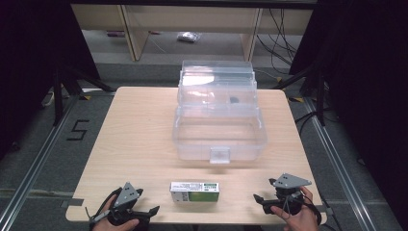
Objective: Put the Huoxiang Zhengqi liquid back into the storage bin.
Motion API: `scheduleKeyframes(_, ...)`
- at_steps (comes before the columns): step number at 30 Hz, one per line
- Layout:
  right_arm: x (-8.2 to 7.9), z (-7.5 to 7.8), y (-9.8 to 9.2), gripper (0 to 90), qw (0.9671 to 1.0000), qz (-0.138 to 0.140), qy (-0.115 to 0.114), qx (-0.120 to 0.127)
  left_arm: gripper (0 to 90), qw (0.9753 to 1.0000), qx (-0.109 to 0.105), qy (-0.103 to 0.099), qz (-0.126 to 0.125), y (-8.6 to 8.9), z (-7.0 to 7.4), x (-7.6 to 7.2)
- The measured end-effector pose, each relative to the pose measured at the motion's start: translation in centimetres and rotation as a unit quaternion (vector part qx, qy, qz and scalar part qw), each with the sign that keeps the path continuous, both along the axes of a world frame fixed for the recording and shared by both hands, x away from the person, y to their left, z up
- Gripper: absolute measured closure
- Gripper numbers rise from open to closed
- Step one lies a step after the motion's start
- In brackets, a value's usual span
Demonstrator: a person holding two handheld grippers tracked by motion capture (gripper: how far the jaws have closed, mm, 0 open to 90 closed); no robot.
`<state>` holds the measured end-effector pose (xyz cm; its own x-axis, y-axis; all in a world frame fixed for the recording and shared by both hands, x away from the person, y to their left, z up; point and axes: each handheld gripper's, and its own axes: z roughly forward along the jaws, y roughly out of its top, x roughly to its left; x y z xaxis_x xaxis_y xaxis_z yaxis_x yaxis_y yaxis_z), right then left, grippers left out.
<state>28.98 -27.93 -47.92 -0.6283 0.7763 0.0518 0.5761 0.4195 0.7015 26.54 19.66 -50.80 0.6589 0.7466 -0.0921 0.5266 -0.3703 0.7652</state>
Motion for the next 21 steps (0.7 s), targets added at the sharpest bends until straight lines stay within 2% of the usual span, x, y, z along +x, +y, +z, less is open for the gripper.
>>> scheduleKeyframes(1,0.4,0.0,-0.2,19.5,0.9993,0.02,-0.029,-0.014,15.5,1.0,-0.002,0.002,0.003,0.0,0.0,0.0)
scheduleKeyframes(3,0.4,0.0,-0.2,19.6,0.9992,0.021,-0.03,-0.015,15.5,1.0,-0.001,0.002,0.004,-0.1,0.0,0.0)
scheduleKeyframes(6,0.3,0.5,0.2,19.7,0.9994,0.027,-0.011,-0.017,15.5,1.0,0.002,0.005,0.002,0.0,0.0,0.0)
scheduleKeyframes(8,0.5,0.7,0.6,19.7,0.9991,0.034,-0.017,-0.017,15.5,1.0,0.002,0.003,0.004,0.0,0.0,0.0)
scheduleKeyframes(9,0.7,0.9,0.5,19.7,0.9984,0.044,-0.025,-0.027,15.5,1.0,0.002,0.003,0.004,0.0,-0.1,0.0)
scheduleKeyframes(10,0.7,0.9,0.5,19.7,0.9984,0.044,-0.025,-0.027,15.5,1.0,0.002,0.003,0.004,0.0,-0.1,0.0)
scheduleKeyframes(11,0.5,1.0,0.9,19.8,0.999,0.035,-0.017,-0.02,15.5,1.0,0.004,0.003,0.004,0.0,-0.1,0.1)
scheduleKeyframes(12,0.5,1.1,1.2,20.5,0.998,0.05,-0.017,-0.034,15.5,1.0,0.006,0.002,0.005,0.1,-0.1,0.1)
scheduleKeyframes(17,0.5,1.3,1.6,20.7,0.9978,0.056,-0.01,-0.035,15.5,1.0,0.005,0.006,0.001,0.0,0.0,0.1)
scheduleKeyframes(18,0.7,1.7,1.8,21.1,0.9968,0.067,-0.012,-0.042,15.5,0.9999,0.009,0.006,0.002,0.1,-0.1,0.2)
scheduleKeyframes(20,0.7,2.2,2.2,21.4,0.9965,0.071,-0.004,-0.044,15.5,0.9999,0.012,0.006,0.005,0.1,0.0,0.2)
scheduleKeyframes(21,0.8,2.4,2.3,21.7,0.996,0.076,-0.007,-0.047,15.5,1.0,0.004,0.007,0.004,0.0,-0.1,0.1)
